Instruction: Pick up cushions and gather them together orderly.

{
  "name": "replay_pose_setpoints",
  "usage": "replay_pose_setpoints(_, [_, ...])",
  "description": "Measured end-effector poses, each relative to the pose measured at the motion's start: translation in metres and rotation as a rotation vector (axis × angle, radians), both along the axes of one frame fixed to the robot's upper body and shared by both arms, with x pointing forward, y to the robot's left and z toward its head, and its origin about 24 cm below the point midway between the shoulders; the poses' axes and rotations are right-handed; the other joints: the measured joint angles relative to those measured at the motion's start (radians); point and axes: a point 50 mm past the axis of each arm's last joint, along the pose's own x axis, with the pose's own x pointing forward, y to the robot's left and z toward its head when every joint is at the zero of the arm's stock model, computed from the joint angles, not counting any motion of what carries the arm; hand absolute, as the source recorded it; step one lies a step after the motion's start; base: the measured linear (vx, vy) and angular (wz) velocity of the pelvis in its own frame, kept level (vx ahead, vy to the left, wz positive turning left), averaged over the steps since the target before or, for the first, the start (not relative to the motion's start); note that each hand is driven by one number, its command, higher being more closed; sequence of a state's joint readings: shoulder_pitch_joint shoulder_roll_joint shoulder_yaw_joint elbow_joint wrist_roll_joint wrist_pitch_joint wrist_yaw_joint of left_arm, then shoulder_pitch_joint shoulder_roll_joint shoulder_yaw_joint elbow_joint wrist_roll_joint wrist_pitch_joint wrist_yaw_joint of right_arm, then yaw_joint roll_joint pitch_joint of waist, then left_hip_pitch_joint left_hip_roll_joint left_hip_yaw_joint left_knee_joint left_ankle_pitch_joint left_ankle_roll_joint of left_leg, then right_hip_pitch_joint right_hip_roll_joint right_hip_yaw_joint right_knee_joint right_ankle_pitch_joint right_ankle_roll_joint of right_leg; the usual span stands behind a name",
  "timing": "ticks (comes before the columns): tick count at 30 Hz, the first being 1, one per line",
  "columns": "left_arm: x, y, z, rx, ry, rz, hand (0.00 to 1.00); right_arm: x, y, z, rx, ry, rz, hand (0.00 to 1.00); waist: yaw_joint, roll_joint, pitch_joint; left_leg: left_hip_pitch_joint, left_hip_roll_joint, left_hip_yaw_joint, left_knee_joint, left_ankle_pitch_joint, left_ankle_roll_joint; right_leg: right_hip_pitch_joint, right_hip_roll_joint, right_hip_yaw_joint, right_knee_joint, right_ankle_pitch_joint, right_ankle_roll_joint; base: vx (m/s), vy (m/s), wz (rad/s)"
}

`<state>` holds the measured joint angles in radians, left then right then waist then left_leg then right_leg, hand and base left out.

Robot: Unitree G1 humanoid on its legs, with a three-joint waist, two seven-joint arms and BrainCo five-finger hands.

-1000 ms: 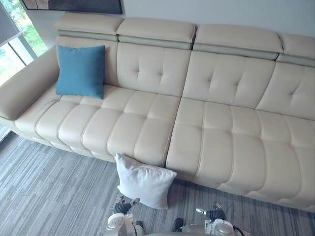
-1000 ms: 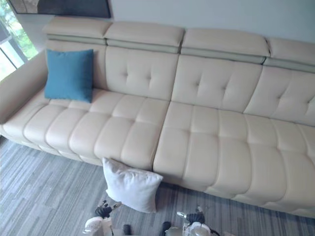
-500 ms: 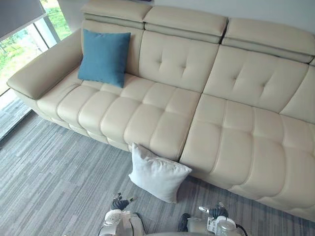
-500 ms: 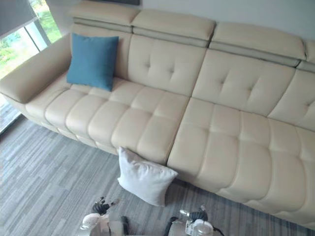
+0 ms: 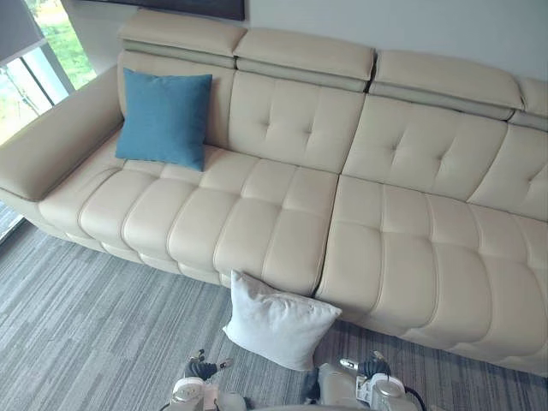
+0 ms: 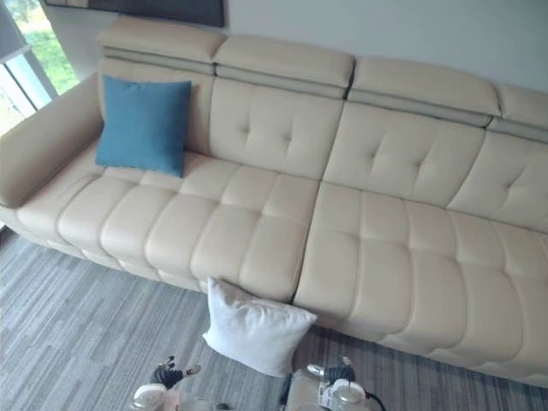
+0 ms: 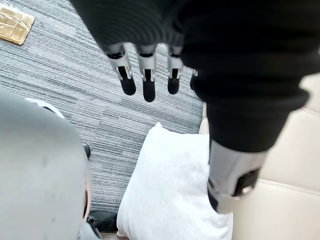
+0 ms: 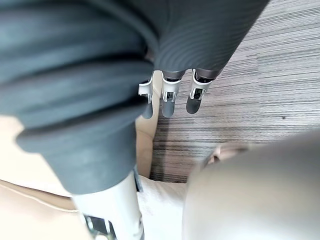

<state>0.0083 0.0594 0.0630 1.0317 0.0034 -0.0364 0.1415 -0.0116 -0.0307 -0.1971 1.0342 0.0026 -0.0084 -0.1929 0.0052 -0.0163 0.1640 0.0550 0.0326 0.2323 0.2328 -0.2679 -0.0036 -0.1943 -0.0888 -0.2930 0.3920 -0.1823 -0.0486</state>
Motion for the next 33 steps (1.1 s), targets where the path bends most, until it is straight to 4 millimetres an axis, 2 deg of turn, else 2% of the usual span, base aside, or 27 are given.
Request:
replay_pose_setpoints(1, [0.001, -0.002, 0.0, -0.004, -0.001, -0.004, 0.0, 0.0, -0.004, 0.001, -0.006, -0.002, -0.009, 0.0, -0.001, 0.006, 0.002, 0.0, 0.006, -0.005, 0.009, -0.001, -0.002, 0.014, 0.002, -0.01, -0.012, 0.0, 0.0, 0.21, -0.048, 0.17])
replay_pose_setpoints(4, [0.009, -0.012, 0.002, -0.04, -0.031, 0.004, 0.0, -0.009, -0.001, -0.002, 0.026, 0.009, -0.074, 0.0, 0.002, 0.006, 0.008, -0.054, 0.053, -0.031, 0.239, -0.024, -0.03, 0.122, 0.02, -0.02, -0.074, -0.002, -0.003, 0.21, -0.022, 0.27])
replay_pose_setpoints(6, [0.014, -0.017, 0.006, -0.056, -0.065, 0.007, 0.0, -0.005, -0.001, 0.001, 0.025, -0.019, -0.076, 0.0, 0.013, 0.009, 0.01, -0.109, 0.09, -0.04, 0.361, -0.078, -0.046, 0.161, 0.036, 0.016, -0.084, -0.013, -0.016, 0.13, 0.063, -0.17])
replay_pose_setpoints(8, [0.018, -0.018, 0.008, -0.055, -0.08, 0.001, 0.0, 0.004, 0.001, 0.003, 0.03, -0.04, -0.07, 0.0, 0.026, 0.011, 0.012, -0.155, 0.106, -0.081, 0.333, -0.078, -0.051, 0.159, 0.036, 0.047, -0.075, -0.016, -0.01, 0.06, 0.113, -0.51])
replay_pose_setpoints(9, [0.019, -0.02, 0.008, -0.057, -0.085, 0.002, 0.0, 0.004, 0.003, 0.003, 0.032, -0.042, -0.069, 0.0, 0.031, 0.018, 0.013, -0.16, 0.113, -0.12, 0.268, -0.06, -0.052, 0.154, 0.037, 0.064, -0.061, -0.023, 0.002, 0.03, 0.17, -0.51])
replay_pose_setpoints(10, [0.021, -0.022, 0.008, -0.064, -0.088, 0.001, 0.0, 0.004, 0.003, 0.003, 0.033, -0.044, -0.069, 0.0, 0.033, 0.026, 0.013, -0.16, 0.114, -0.162, 0.216, -0.023, -0.106, 0.147, 0.042, 0.077, -0.047, -0.033, 0.021, 0.01, 0.19, -0.49])
replay_pose_setpoints(11, [0.022, -0.023, 0.009, -0.064, -0.09, 0.0, 0.0, 0.005, 0.005, 0.004, 0.034, -0.049, -0.067, 0.0, 0.045, 0.016, 0.006, -0.154, 0.09, -0.163, 0.2, -0.02, -0.118, 0.133, 0.035, 0.114, -0.035, -0.036, 0.046, 0.01, 0.178, -0.32])
replay_pose_setpoints(13, [0.023, -0.024, 0.009, -0.065, -0.089, -0.004, 0.0, 0.002, 0.006, 0.003, 0.037, -0.044, -0.066, 0.0, 0.039, 0.008, -0.003, -0.151, 0.072, -0.142, 0.179, -0.008, -0.104, 0.129, 0.019, 0.131, -0.085, -0.008, 0.076, -0.01, 0.166, -0.23])
replay_pose_setpoints(18, [0.019, -0.025, 0.007, -0.062, -0.073, -0.01, 0.0, -0.004, 0.006, 0.001, 0.038, -0.026, -0.07, 0.0, 0.041, 0.012, -0.013, -0.091, 0.042, -0.097, 0.105, 0.02, -0.073, 0.187, 0.004, 0.166, -0.193, 0.059, 0.1, 0.02, 0.133, -0.2])
replay_pose_setpoints(19, [0.013, -0.025, 0.004, -0.064, -0.054, -0.007, 0.0, -0.007, 0.005, 0.001, 0.037, -0.019, -0.077, 0.0, 0.041, 0.019, -0.034, -0.08, 0.034, -0.088, 0.084, 0.028, -0.068, 0.195, -0.001, 0.172, -0.21, 0.069, 0.106, 0.03, 0.063, -0.16])
replay_pose_setpoints(26, [0.006, -0.023, 0.002, -0.068, -0.036, 0.018, 0.0, -0.02, -0.002, -0.003, 0.029, 0.009, -0.137, 0.0, 0.042, 0.017, -0.055, -0.01, 0.009, -0.102, -0.021, 0.085, -0.067, 0.232, -0.009, 0.165, -0.253, 0.085, 0.106, -0.02, -0.004, 0.03])
replay_pose_setpoints(31, [0.005, -0.02, 0.002, -0.059, -0.037, 0.056, 0.0, -0.027, -0.008, -0.004, 0.039, 0.017, -0.21, 0.0, 0.044, 0.014, -0.054, -0.001, 0.015, -0.104, -0.05, 0.107, -0.076, 0.228, 0.0, 0.167, -0.254, 0.092, 0.096, -0.06, -0.042, -0.01])
replay_pose_setpoints(33, [0.007, -0.015, 0.003, -0.061, -0.046, 0.097, 0.0, -0.028, -0.009, -0.004, 0.035, 0.02, -0.214, 0.0, 0.047, 0.007, -0.045, -0.033, 0.027, -0.096, -0.026, 0.1, -0.08, 0.184, 0.003, 0.177, -0.209, 0.08, 0.092, -0.09, -0.047, -0.11])
